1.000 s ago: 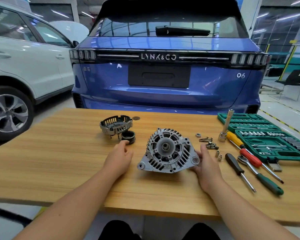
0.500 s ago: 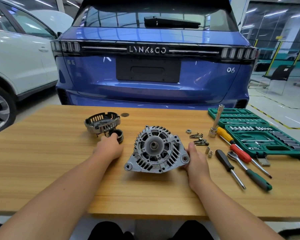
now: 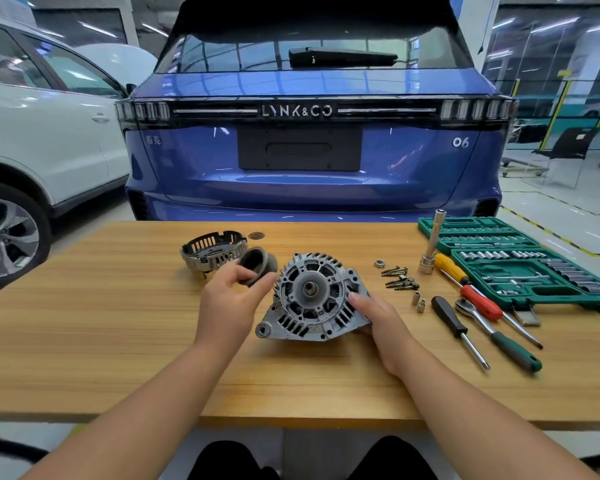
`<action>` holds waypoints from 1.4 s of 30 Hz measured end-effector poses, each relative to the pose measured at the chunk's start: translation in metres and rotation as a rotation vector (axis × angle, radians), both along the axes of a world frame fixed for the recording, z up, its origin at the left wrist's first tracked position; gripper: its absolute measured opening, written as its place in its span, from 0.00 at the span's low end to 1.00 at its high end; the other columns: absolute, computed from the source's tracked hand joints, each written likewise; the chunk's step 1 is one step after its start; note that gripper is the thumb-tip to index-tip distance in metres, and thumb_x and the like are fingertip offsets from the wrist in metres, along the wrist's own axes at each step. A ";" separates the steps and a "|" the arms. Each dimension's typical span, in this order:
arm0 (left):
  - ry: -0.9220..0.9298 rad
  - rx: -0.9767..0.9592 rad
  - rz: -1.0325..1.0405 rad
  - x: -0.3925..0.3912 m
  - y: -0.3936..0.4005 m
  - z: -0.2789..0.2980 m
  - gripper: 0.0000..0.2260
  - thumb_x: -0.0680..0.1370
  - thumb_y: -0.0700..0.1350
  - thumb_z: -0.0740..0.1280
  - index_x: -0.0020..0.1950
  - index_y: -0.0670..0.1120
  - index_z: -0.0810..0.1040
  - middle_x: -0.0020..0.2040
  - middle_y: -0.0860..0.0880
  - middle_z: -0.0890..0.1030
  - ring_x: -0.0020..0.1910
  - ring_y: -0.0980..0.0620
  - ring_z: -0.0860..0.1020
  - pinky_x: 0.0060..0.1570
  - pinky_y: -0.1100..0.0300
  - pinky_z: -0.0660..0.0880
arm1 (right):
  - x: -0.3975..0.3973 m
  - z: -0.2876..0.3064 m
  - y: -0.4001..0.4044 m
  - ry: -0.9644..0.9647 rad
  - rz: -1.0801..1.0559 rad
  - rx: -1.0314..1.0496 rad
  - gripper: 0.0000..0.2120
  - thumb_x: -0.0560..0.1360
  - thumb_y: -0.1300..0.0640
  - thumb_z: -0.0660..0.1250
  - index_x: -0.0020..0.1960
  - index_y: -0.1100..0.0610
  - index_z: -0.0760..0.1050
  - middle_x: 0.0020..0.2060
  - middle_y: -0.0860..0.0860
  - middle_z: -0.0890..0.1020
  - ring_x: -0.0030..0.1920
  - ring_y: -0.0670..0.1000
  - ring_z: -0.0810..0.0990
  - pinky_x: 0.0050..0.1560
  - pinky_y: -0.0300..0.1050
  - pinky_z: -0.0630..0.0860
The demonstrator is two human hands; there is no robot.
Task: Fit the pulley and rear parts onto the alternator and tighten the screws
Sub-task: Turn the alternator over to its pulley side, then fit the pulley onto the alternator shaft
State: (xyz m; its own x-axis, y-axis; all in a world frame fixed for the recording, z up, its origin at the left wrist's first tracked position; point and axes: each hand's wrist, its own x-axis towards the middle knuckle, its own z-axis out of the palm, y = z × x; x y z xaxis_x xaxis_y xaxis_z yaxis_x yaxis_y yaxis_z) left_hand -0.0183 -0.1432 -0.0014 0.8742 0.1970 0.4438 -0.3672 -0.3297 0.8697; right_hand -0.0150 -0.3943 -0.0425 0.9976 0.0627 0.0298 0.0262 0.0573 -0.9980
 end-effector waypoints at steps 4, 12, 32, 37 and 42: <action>-0.240 0.312 -0.155 -0.019 -0.031 0.014 0.09 0.70 0.55 0.75 0.42 0.53 0.80 0.60 0.59 0.80 0.62 0.61 0.76 0.61 0.62 0.72 | -0.004 0.003 0.004 0.016 -0.030 0.044 0.23 0.71 0.43 0.69 0.62 0.53 0.79 0.54 0.53 0.86 0.57 0.55 0.84 0.67 0.60 0.74; -0.339 0.470 -0.109 -0.012 -0.049 -0.003 0.12 0.68 0.47 0.81 0.43 0.44 0.81 0.63 0.54 0.77 0.62 0.49 0.77 0.59 0.39 0.75 | -0.002 0.005 0.004 0.022 -0.149 0.050 0.18 0.80 0.44 0.65 0.61 0.56 0.79 0.52 0.54 0.86 0.55 0.54 0.84 0.64 0.60 0.77; -0.287 0.452 -0.130 -0.006 -0.052 0.000 0.33 0.66 0.49 0.82 0.68 0.46 0.76 0.58 0.57 0.75 0.60 0.54 0.74 0.62 0.52 0.75 | 0.003 0.002 0.000 0.001 -0.087 0.029 0.15 0.83 0.45 0.61 0.61 0.52 0.80 0.54 0.52 0.86 0.56 0.53 0.84 0.64 0.59 0.77; -0.171 0.447 -0.180 -0.003 -0.050 -0.003 0.36 0.65 0.56 0.81 0.70 0.59 0.71 0.66 0.60 0.69 0.68 0.56 0.65 0.69 0.52 0.67 | 0.000 0.005 0.000 0.014 -0.081 0.061 0.15 0.83 0.48 0.61 0.63 0.55 0.79 0.54 0.54 0.86 0.57 0.55 0.84 0.65 0.60 0.77; 0.266 0.042 -0.307 0.003 -0.033 -0.005 0.42 0.61 0.74 0.71 0.72 0.75 0.57 0.79 0.60 0.57 0.73 0.57 0.59 0.65 0.47 0.64 | 0.001 0.011 -0.005 0.034 -0.003 0.089 0.21 0.79 0.43 0.63 0.65 0.55 0.77 0.57 0.55 0.85 0.59 0.57 0.83 0.67 0.63 0.74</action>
